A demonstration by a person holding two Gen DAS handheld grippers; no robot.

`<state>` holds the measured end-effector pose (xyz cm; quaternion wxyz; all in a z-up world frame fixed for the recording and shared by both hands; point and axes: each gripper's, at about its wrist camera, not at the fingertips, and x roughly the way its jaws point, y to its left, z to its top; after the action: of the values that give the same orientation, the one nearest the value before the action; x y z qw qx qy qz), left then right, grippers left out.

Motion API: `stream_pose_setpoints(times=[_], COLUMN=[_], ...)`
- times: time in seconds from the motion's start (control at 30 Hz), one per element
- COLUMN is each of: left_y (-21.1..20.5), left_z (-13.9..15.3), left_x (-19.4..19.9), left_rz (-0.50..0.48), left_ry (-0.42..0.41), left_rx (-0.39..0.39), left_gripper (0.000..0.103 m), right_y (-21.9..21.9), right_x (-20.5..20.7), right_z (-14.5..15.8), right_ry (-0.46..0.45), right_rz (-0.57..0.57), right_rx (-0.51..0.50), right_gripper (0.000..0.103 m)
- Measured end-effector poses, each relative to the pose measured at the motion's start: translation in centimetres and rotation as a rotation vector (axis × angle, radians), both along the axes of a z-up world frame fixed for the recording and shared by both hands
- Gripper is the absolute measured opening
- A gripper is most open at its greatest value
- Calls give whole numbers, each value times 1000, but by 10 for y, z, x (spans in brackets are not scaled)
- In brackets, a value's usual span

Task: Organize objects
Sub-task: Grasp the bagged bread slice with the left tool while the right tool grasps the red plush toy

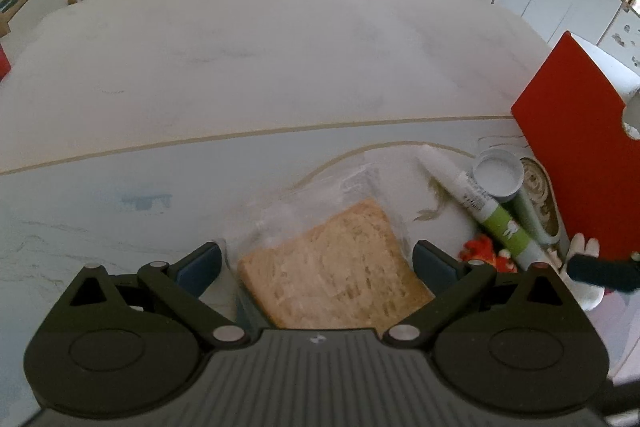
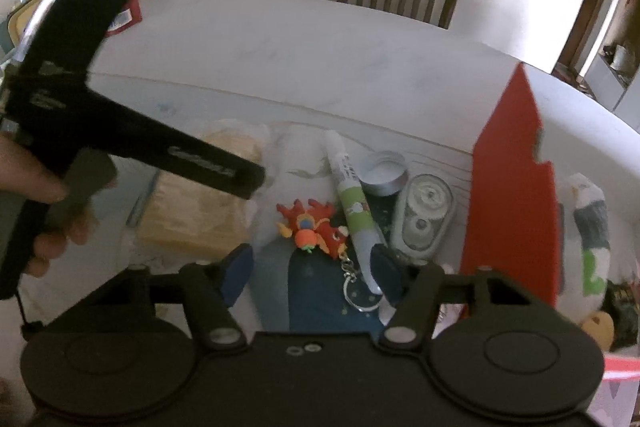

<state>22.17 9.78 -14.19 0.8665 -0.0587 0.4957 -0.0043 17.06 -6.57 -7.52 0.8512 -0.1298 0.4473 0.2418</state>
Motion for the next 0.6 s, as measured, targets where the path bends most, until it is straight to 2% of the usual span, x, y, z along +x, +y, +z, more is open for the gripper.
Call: stream_pose_setpoints(times=[0.3, 0.6], left_y=[17, 22], left_z=[1, 2], left_x=[-25, -39], left_rz=[-39, -66], left_ry=[-8, -5], left_rx=[-5, -8], left_gripper=[93, 92], right_y=[14, 18], right_x=[19, 36], right_z=[-15, -23], right_ry=[13, 52], right_rz=[39, 6], right_rx=[-17, -6], right_gripper=[51, 50])
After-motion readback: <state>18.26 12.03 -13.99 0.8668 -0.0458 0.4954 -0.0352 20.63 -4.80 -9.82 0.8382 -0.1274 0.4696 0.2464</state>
